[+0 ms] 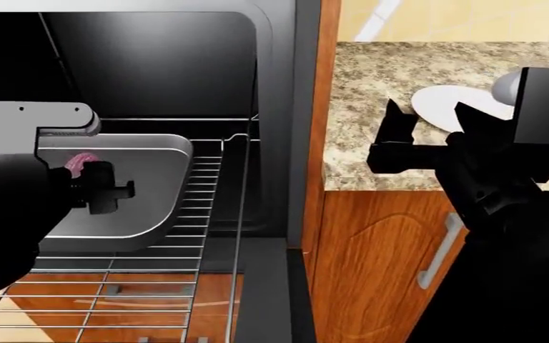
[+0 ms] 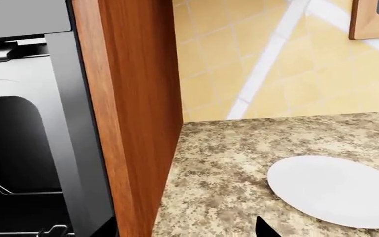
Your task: Place the eggplant on the rack of the oven.
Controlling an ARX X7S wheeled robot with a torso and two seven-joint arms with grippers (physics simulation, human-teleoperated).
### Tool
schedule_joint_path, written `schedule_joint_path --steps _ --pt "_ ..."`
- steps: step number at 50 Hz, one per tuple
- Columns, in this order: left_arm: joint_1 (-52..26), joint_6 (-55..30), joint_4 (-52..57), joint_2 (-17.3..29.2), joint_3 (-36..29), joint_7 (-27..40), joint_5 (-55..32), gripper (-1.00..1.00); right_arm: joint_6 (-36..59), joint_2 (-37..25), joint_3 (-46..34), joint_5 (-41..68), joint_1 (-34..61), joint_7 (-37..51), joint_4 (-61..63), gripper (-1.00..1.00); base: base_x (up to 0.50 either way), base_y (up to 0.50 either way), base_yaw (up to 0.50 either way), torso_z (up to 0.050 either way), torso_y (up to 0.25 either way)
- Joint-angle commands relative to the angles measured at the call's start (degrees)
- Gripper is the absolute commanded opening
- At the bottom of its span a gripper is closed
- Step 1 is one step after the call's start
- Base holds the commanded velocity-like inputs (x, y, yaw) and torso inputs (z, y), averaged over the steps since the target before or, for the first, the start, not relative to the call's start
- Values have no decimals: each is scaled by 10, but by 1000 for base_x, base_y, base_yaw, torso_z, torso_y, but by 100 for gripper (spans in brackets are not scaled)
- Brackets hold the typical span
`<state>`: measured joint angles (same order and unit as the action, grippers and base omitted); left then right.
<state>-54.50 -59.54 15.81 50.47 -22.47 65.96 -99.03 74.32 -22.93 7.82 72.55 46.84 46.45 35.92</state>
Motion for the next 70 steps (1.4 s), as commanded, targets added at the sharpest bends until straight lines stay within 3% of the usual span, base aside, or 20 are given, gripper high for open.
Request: schedule_joint_path --steps 1,3,4,41,70 --pt "0 4 -24 -14 -12 -16 24 -100 -13 -7 2 -3 -14 -5 0 100 0 0 0 0 0" --pt "-2 4 -22 -9 -7 -11 10 -100 -10 -9 9 8 -14 3 4 100 0 0 0 0 0" --pt "-6 2 -19 -6 -6 -9 5 100 -11 -9 9 8 -14 3 4 100 0 0 0 0 0" --pt "-41 16 68 69 46 66 -110 100 -16 -13 3 47 3 34 6 100 0 0 0 0 0" --pt "19 72 213 122 97 112 -174 100 -32 -2 -19 63 15 42 17 100 0 0 0 0 0"
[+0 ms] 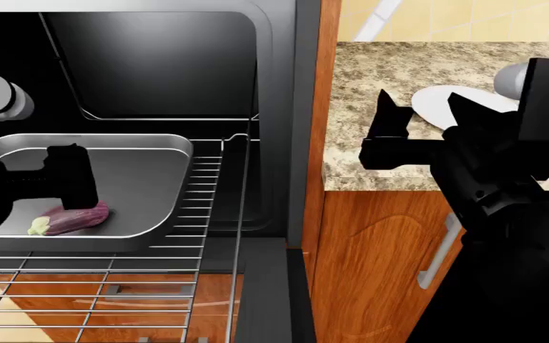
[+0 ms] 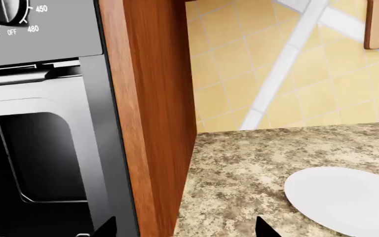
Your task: Place the eggplant on the rack of the oven.
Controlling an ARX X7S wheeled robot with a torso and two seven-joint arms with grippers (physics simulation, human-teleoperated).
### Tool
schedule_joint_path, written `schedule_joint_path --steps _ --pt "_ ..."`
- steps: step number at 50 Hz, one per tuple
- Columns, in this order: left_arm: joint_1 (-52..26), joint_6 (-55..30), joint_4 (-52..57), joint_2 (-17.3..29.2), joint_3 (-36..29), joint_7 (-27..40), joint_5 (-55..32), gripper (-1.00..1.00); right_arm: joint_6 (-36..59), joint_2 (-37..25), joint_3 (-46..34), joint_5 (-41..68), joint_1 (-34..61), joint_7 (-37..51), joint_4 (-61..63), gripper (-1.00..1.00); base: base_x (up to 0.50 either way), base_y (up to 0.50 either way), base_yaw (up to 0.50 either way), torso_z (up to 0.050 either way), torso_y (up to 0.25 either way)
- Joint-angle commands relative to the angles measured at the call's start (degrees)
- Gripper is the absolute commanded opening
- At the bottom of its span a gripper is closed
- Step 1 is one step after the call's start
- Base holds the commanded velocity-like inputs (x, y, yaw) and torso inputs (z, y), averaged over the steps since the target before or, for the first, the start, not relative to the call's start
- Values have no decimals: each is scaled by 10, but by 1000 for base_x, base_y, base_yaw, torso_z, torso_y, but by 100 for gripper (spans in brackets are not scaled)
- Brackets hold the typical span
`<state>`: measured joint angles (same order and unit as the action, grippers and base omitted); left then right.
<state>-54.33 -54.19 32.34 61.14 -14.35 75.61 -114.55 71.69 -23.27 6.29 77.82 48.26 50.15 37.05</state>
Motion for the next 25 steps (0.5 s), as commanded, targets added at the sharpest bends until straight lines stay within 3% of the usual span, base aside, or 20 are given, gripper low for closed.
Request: schedule_joint_path --steps 1,16,25 --pt "20 21 51 16 18 16 -19 100 -6 2 -4 10 1 4 6 100 0 0 0 0 0" --pt "5 32 137 29 26 60 -30 100 -22 0 17 81 -19 40 70 100 0 0 0 0 0" --pt "-21 48 203 2 9 111 -22 100 -87 -35 40 265 -40 181 170 100 0 0 0 0 0"
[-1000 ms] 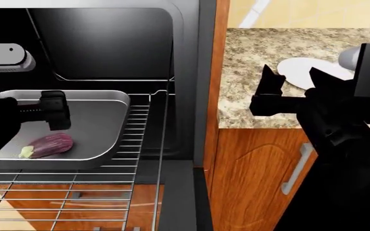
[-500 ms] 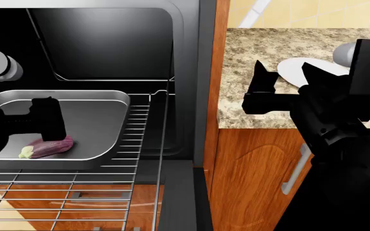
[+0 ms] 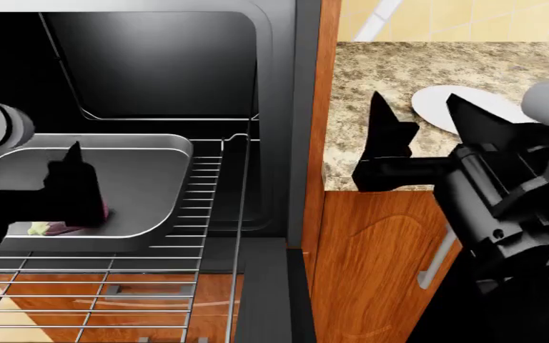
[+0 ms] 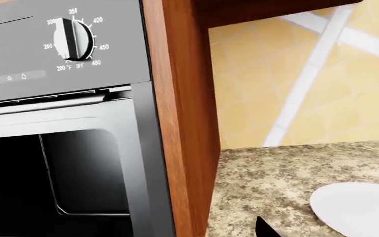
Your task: Place the eggplant on the rack of the oven.
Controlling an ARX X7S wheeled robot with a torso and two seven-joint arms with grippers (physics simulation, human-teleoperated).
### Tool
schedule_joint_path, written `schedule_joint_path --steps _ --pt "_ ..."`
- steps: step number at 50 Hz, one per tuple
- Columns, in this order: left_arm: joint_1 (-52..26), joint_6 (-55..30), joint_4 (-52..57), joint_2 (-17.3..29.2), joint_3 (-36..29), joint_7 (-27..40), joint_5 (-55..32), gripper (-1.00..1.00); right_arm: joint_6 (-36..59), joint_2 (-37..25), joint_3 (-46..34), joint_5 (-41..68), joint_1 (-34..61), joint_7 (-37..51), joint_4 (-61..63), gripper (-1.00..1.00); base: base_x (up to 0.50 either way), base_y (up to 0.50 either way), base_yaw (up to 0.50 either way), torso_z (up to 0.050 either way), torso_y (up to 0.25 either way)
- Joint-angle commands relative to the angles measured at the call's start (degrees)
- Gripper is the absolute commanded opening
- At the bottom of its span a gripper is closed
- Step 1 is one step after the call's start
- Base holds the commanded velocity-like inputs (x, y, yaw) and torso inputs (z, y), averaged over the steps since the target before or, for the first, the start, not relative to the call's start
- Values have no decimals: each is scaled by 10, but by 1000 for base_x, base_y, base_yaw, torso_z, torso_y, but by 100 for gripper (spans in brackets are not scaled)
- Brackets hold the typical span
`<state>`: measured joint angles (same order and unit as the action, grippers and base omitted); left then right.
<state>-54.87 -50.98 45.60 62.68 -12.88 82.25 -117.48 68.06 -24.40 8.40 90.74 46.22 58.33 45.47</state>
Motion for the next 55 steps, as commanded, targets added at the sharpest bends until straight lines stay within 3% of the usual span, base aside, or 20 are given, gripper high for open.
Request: schedule_joint_path --steps 1,5,10,12,13,14,25,30,34,41,50,55 --pt "-14 16 72 -16 -9 46 11 100 -51 -25 18 138 -20 101 89 100 0 0 0 0 0" --pt "-19 9 90 -47 -36 64 35 100 -38 -21 26 114 -29 84 118 100 0 0 0 0 0" --pt "-55 28 112 -26 -86 76 44 100 -27 -8 38 86 -53 60 139 100 0 0 0 0 0" --pt "-80 59 129 -1 -115 76 46 100 84 51 111 135 -14 66 145 100 0 0 0 0 0" --pt "-88 73 141 16 -127 77 51 100 170 114 191 221 27 124 145 100 0 0 0 0 0" --pt "-88 79 144 23 -128 77 53 100 219 121 200 248 26 139 145 100 0 0 0 0 0" --pt "49 -119 144 -65 182 77 -30 100 219 136 217 311 17 182 145 100 0 0 0 0 0" --pt "9 -184 144 -90 231 77 -72 100 219 134 230 358 38 222 145 100 0 0 0 0 0" --pt "-2 -182 144 -88 221 77 -74 100 219 131 229 368 39 232 145 100 0 0 0 0 0" --pt "-94 -145 144 -65 157 77 -99 100 219 134 223 406 62 271 145 100 0 0 0 0 0" --pt "-240 -85 144 24 117 77 -219 100 205 115 196 451 125 316 145 100 0 0 0 0 0" --pt "-273 -70 144 45 114 77 -254 100 171 101 181 451 155 316 145 100 0 0 0 0 0"
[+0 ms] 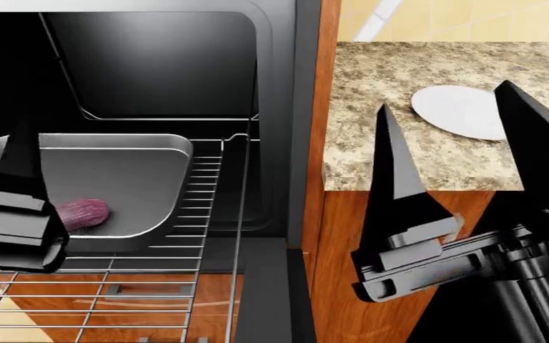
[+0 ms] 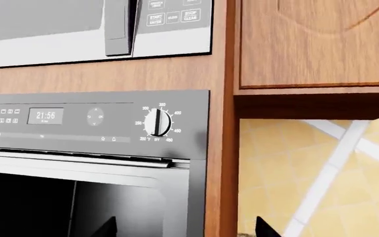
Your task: Place the eggplant on the rack of the oven.
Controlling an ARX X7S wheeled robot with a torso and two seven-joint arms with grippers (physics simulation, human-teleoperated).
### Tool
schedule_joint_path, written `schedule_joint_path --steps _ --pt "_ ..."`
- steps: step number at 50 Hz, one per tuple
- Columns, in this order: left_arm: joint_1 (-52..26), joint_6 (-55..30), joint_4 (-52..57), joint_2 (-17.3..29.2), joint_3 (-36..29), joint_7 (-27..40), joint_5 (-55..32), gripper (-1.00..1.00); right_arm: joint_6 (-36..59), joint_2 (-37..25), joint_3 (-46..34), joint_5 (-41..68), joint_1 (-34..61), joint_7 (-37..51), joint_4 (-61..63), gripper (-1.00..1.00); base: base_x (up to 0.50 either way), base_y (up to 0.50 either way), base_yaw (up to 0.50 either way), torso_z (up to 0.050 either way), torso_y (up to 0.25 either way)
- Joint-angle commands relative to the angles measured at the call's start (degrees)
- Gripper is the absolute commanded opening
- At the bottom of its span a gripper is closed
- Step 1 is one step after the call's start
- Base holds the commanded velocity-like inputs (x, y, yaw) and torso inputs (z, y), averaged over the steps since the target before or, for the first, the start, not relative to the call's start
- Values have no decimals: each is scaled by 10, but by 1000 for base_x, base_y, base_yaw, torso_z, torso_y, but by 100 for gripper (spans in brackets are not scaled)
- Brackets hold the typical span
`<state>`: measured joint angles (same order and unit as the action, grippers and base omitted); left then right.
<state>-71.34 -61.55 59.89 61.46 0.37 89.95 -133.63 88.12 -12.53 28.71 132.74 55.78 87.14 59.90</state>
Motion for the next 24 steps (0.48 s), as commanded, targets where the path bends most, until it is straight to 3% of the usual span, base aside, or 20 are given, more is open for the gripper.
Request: schedule_joint_path --steps 1,12,19,24 --pt "-118 38 1 61 -25 0 -96 100 -34 -21 -26 31 65 28 1 100 0 0 0 0 0" --pt "-168 52 1 76 -51 0 -129 100 -66 -36 -61 15 108 28 1 100 0 0 0 0 0" --pt "-180 57 1 51 -92 0 -99 100 -100 -49 -96 0 141 28 1 100 0 0 0 0 0" --pt "-231 76 1 44 -149 0 -91 100 -106 -51 -99 -1 148 28 1 100 0 0 0 0 0"
